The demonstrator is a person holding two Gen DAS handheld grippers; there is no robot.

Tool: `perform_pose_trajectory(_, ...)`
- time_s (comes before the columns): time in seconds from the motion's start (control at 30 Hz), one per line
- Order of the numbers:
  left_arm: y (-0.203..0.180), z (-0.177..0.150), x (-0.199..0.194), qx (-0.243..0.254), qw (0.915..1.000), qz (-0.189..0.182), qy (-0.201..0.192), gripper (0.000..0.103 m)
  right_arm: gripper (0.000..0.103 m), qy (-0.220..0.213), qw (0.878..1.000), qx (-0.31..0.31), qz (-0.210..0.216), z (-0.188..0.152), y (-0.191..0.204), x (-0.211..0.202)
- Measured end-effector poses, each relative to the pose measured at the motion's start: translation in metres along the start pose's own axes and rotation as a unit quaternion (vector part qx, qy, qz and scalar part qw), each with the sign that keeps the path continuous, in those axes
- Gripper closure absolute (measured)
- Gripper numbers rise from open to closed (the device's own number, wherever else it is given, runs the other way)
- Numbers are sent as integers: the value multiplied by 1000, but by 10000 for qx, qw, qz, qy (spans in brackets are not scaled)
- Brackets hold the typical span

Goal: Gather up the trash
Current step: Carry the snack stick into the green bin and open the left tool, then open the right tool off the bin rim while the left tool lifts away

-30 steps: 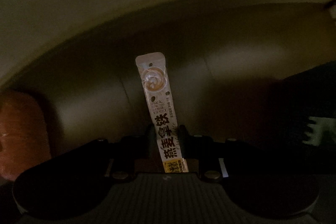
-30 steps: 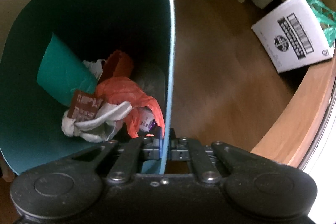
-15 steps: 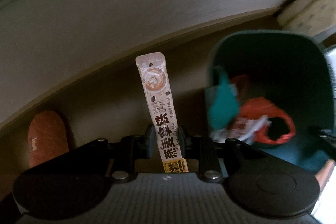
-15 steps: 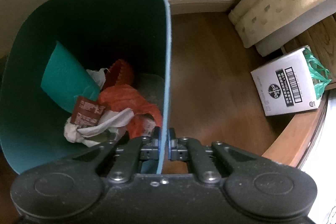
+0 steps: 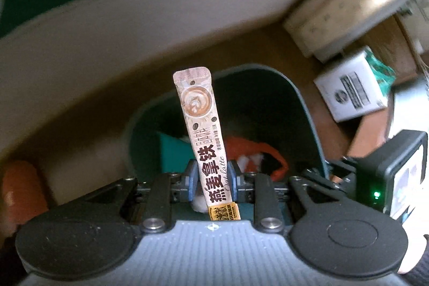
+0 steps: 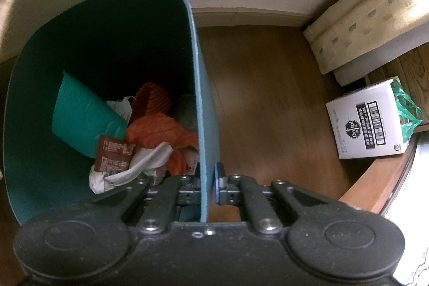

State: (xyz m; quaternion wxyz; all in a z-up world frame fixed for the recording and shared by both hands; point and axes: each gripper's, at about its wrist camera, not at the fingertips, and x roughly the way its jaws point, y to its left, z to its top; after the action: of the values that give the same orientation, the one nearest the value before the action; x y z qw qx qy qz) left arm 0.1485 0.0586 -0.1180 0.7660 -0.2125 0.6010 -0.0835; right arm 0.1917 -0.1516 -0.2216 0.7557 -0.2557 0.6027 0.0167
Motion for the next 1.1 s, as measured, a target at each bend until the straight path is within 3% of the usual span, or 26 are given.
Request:
perform_pose_trajectory(0.13, -16, -1, 27, 295, 9993, -56, 215, 80, 98, 6, 9999, 134, -1, 4, 7, -6)
perform_pose_trajectory(0.33, -23, 3, 60, 345, 9983, -172, 436, 80, 98, 1, 9995, 320, 20, 3, 12, -22)
perform_pose_trajectory(0.53, -30, 6, 91, 417, 9965, 73, 725, 80, 98, -65, 9994, 340, 17, 3, 12, -24)
perform_pose_trajectory(0.77, -31, 5, 106, 548, 9954, 198, 755, 77, 98, -46, 9990, 430, 106, 4, 3, -23)
perform_pose_trajectory(0.83, -30, 4, 103, 588, 9954, 223, 729, 68, 98, -19, 9987, 490, 156, 6, -3, -22)
perform_pose_trajectory(0.9, -30, 2, 97, 623, 9957, 238, 642, 43, 98, -9, 9985, 512, 209, 5, -8, -20)
perform_pose_trajectory(1.1, -32, -1, 78, 807, 9954, 293, 424, 43, 99, -52, 9982, 458, 384, 1, -18, -15)
